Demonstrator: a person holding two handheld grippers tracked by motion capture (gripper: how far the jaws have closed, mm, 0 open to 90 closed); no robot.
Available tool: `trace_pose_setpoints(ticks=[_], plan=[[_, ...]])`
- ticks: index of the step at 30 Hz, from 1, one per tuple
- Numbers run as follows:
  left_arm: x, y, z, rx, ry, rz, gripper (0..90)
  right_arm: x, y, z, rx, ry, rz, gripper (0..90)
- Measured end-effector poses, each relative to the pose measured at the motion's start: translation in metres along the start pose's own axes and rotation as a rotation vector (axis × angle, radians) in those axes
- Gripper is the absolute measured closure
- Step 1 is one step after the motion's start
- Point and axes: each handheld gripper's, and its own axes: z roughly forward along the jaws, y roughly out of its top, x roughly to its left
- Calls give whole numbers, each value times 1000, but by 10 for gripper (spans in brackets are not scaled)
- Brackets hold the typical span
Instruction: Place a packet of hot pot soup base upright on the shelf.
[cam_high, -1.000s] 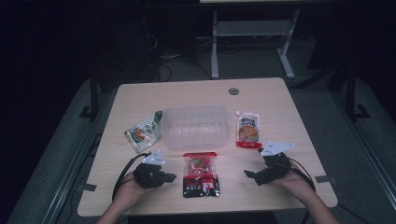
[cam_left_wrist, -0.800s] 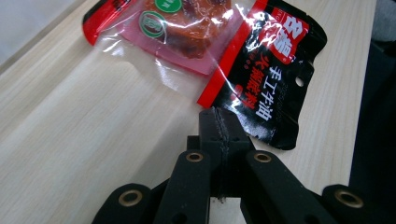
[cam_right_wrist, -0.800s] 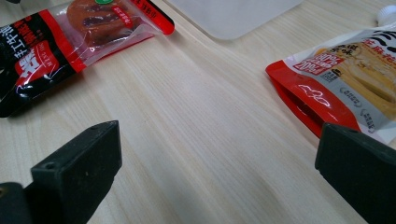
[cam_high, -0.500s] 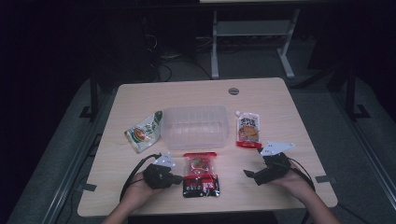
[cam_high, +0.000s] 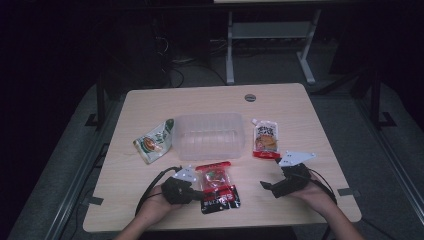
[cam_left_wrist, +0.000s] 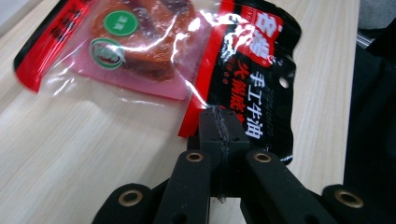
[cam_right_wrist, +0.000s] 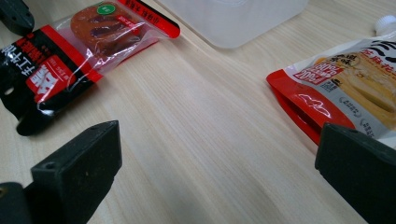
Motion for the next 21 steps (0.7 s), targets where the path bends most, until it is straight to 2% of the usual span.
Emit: trace_pose_setpoints(ticks=[4,12,13,15,19,21], plan=[[-2,2,3,-5,-12,0,898,-1,0,1,1,2,1,3],[-7,11,13,-7,-39,26,898,0,0,1,8,1,2,3],[-8,14,16,-9,-41,41,898,0,0,1,7,1,4,4],[-10,17,19,-13,-50,37,898,-1,0,1,7,2,5,4],[-11,22,21,-20,-52,50,898,-1,0,1,7,2,-2,4],[-11,24,21,-26,-53,52,898,-1,-1,1,10,6,10,4]])
